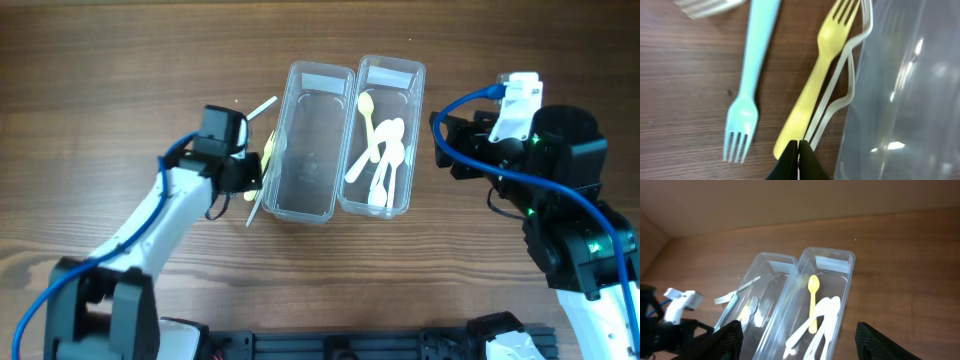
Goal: Pack container
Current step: 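Reach the left gripper to the forks beside the left container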
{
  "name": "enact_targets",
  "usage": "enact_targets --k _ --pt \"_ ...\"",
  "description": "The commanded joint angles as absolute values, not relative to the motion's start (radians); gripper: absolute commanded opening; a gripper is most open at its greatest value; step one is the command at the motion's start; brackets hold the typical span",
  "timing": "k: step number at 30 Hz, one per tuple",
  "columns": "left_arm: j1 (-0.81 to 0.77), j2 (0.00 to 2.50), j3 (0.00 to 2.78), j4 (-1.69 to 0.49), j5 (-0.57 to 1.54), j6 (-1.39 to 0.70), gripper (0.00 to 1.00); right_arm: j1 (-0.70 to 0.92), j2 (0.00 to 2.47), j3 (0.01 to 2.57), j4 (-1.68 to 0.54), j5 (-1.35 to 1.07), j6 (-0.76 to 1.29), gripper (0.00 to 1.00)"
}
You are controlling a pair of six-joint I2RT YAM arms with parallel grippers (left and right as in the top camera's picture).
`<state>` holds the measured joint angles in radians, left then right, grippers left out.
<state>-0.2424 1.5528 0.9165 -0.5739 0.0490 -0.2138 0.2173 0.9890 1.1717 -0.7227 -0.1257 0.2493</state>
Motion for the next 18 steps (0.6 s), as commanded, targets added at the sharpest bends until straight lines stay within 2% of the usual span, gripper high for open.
enact_targets --k 1,9,15,16,17,18 --pt "-0.286 1.569 0.932 -0.547 0.072 -0.27 0.04 0.215 0.986 1.194 -0.73 -0.103 0.265 0.72" --pt "-0.424 1.569 0.932 -0.534 0.089 -0.305 0.04 0.215 0.986 1.194 -0.731 -0.103 0.262 0.72" --pt "-0.45 1.564 0.934 -0.541 0.073 -0.335 0.06 0.215 0.986 1.194 -0.731 -0.099 0.262 0.72" --pt "-0.444 1.561 0.942 -0.551 0.049 -0.355 0.18 0.215 0.986 1.194 -0.733 -0.099 0.262 0.72" --pt "-0.429 1.547 0.964 -0.578 0.021 -0.356 0.36 0.215 0.986 1.194 -0.737 -0.099 0.261 0.72" --pt "-0.416 1.536 0.983 -0.597 0.007 -0.356 0.42 0.215 0.986 1.194 -0.741 -0.094 0.261 0.73"
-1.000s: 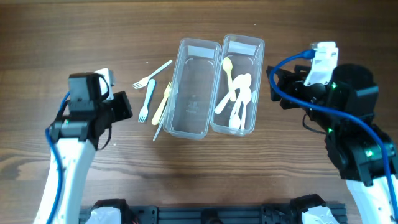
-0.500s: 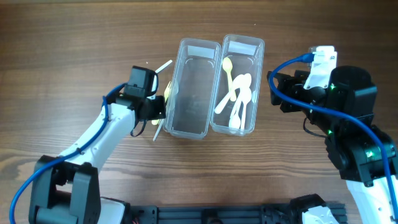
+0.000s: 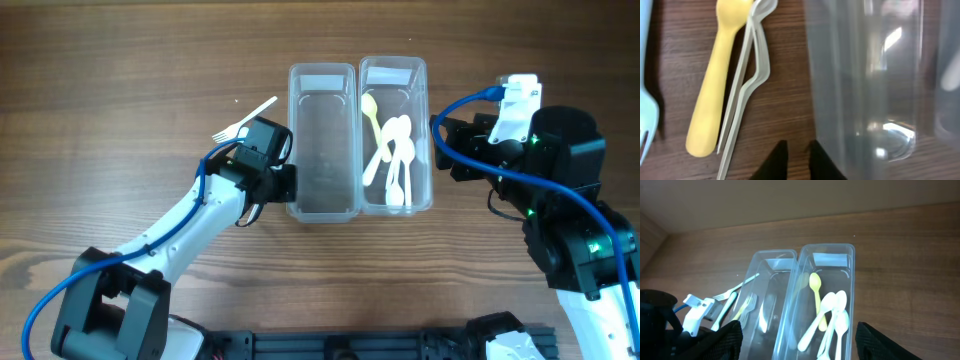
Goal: Pack container
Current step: 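Reach the left gripper to the forks beside the left container, then grasp the light-blue fork handle with the left gripper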
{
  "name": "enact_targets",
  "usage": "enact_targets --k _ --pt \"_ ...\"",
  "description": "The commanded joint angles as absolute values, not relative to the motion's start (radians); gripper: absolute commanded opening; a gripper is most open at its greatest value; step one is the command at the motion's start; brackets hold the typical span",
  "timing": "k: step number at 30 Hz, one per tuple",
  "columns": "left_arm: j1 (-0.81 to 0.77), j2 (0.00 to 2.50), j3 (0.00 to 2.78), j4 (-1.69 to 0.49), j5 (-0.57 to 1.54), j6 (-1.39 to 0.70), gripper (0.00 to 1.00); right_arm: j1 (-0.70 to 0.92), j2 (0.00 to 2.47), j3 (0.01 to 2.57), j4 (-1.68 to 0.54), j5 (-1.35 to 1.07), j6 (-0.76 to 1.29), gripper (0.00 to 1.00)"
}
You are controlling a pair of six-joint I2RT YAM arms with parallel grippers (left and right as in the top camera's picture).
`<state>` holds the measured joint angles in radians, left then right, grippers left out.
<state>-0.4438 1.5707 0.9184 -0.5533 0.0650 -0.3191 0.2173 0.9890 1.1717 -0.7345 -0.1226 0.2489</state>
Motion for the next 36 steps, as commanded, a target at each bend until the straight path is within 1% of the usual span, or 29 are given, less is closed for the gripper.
enact_targets --k 1,2,3,4,5,6,7,9,10,11,12,14,17,23,29,36 --pt "-0.403 1.528 1.0 -0.614 0.001 -0.351 0.5 0.215 0.986 1.194 -0.743 -0.085 0.261 0.73" --pt "-0.387 1.516 1.023 -0.633 0.002 -0.345 0.59 0.215 0.986 1.194 -0.749 -0.069 0.261 0.73" --pt "-0.366 1.502 1.053 -0.653 0.002 -0.345 0.73 0.215 0.986 1.194 -0.754 -0.055 0.261 0.73" --pt "-0.348 1.488 1.08 -0.67 0.002 -0.345 0.81 0.215 0.986 1.194 -0.759 -0.049 0.261 0.73" --pt "-0.336 1.475 1.096 -0.674 0.002 -0.332 0.76 0.215 0.986 1.194 -0.763 -0.046 0.262 0.73" --pt "-0.325 1.465 1.103 -0.67 0.0 -0.269 0.55 0.215 0.986 1.194 -0.765 -0.044 0.262 0.73" --pt "-0.316 1.462 1.105 -0.666 -0.02 -0.223 0.45 0.215 0.986 1.194 -0.768 -0.044 0.262 0.73" --pt "-0.289 1.468 1.105 -0.663 -0.09 -0.214 0.44 0.215 0.987 1.193 -0.772 -0.044 0.262 0.73" --pt "-0.27 1.474 1.105 -0.664 -0.091 -0.208 0.44 0.215 0.987 1.193 -0.772 -0.044 0.262 0.73" --pt "-0.255 1.483 1.105 -0.665 -0.09 -0.207 0.38 0.215 0.989 1.193 -0.772 -0.044 0.263 0.73" --pt "-0.236 1.495 1.105 -0.669 -0.071 -0.181 0.38 0.215 0.989 1.193 -0.772 -0.044 0.263 0.73" --pt "-0.203 1.52 1.106 -0.68 -0.034 -0.16 0.42 0.215 0.993 1.193 -0.775 -0.044 0.264 0.73" --pt "-0.152 1.563 1.106 -0.689 0.0 -0.132 0.46 0.215 0.999 1.192 -0.788 -0.044 0.265 0.73" --pt "-0.126 1.689 1.188 -0.764 0.013 -0.001 0.55 0.215 1.012 1.191 -0.817 -0.049 0.273 0.73" --pt "-0.126 1.879 1.343 -0.878 -0.016 0.099 0.56 0.215 1.023 1.191 -0.833 -0.049 0.273 0.73" --pt "-0.126 1.917 1.349 -0.869 -0.044 0.18 0.56 0.215 1.024 1.191 -0.834 -0.048 0.273 0.73"
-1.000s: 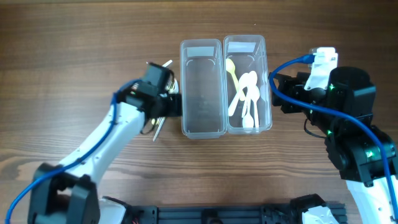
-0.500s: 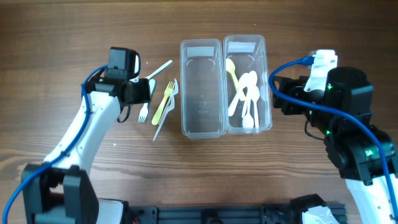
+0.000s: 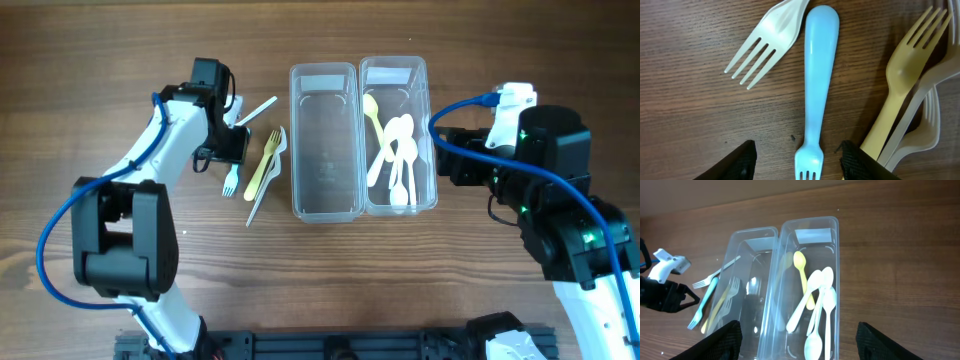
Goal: Pack container
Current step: 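Grasp the light-blue fork handle with the left gripper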
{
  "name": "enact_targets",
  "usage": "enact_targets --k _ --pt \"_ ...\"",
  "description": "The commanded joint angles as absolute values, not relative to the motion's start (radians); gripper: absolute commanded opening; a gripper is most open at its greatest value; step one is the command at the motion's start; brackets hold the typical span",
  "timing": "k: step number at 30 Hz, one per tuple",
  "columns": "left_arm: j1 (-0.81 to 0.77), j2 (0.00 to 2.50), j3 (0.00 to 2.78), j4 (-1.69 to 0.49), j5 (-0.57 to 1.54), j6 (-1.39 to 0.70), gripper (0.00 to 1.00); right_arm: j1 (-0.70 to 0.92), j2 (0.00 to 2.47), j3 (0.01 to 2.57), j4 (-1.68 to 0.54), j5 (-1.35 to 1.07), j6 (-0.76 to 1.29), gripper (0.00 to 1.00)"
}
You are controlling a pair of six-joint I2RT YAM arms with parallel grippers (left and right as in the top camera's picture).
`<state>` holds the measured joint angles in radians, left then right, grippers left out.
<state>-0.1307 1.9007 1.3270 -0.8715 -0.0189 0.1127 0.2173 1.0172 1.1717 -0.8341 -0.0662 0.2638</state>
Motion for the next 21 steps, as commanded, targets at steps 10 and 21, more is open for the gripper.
enact_targets --k 10,21 --pt "-0.156 1.98 1.348 -0.865 -0.046 0.18 0.54 0.215 1.024 1.191 -0.852 -0.048 0.272 0.73" --pt "-0.165 2.014 1.348 -0.844 -0.047 0.18 0.51 0.215 1.024 1.191 -0.879 -0.048 0.27 0.72"
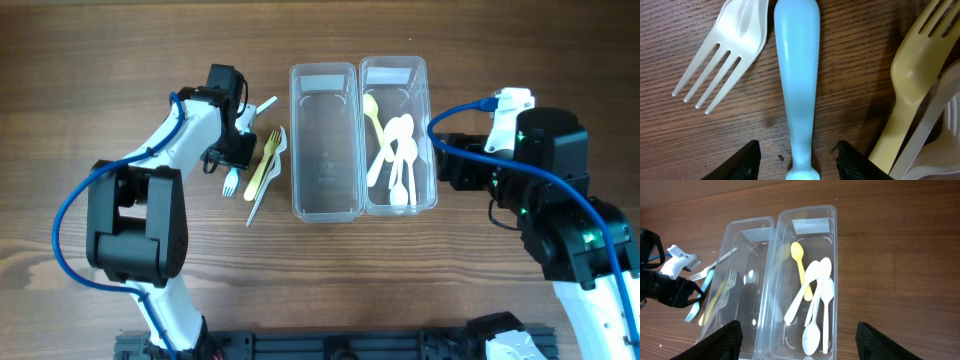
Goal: Pack container
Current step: 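Grasp the light-blue fork handle with the left gripper, then carry the light-blue fork into the left container and release it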
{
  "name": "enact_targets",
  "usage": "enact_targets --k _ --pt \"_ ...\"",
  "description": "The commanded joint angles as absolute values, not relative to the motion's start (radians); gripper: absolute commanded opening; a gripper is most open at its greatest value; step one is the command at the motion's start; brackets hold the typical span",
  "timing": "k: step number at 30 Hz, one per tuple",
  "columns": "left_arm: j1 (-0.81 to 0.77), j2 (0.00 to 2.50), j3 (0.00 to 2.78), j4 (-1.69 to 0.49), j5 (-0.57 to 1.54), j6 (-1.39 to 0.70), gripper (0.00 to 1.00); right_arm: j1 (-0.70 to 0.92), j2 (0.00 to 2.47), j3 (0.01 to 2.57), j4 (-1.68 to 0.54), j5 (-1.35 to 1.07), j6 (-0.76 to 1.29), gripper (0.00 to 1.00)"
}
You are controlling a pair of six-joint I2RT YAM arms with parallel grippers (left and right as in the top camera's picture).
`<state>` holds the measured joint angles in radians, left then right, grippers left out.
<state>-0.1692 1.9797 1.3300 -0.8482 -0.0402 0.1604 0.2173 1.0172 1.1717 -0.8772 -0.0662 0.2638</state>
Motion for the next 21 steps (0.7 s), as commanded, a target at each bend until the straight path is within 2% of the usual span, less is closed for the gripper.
enact_targets --k 1,5,7,10,13,18,21 --pt "-0.165 2.025 1.348 -0.844 -0.047 0.179 0.51 0.215 1.024 1.191 -0.879 -0.048 0.27 0.72" --pt "-0.167 2.055 1.348 -0.85 -0.047 0.179 0.49 0.215 1.024 1.191 -0.879 -0.048 0.27 0.72" --pt "-0.167 2.057 1.348 -0.848 -0.047 0.179 0.45 0.215 1.024 1.191 -0.879 -0.048 0.27 0.72" --pt "-0.166 2.057 1.348 -0.848 -0.055 0.177 0.22 0.215 1.024 1.191 -0.879 -0.048 0.27 0.72" --pt "-0.166 2.057 1.349 -0.855 -0.072 0.176 0.05 0.215 1.024 1.191 -0.879 -0.048 0.27 0.72" --pt "-0.167 2.048 1.359 -0.897 -0.073 0.176 0.04 0.215 1.024 1.191 -0.877 -0.048 0.289 0.72" --pt "-0.167 2.031 1.453 -1.009 -0.073 0.176 0.04 0.215 1.024 1.191 -0.875 -0.047 0.292 0.72"
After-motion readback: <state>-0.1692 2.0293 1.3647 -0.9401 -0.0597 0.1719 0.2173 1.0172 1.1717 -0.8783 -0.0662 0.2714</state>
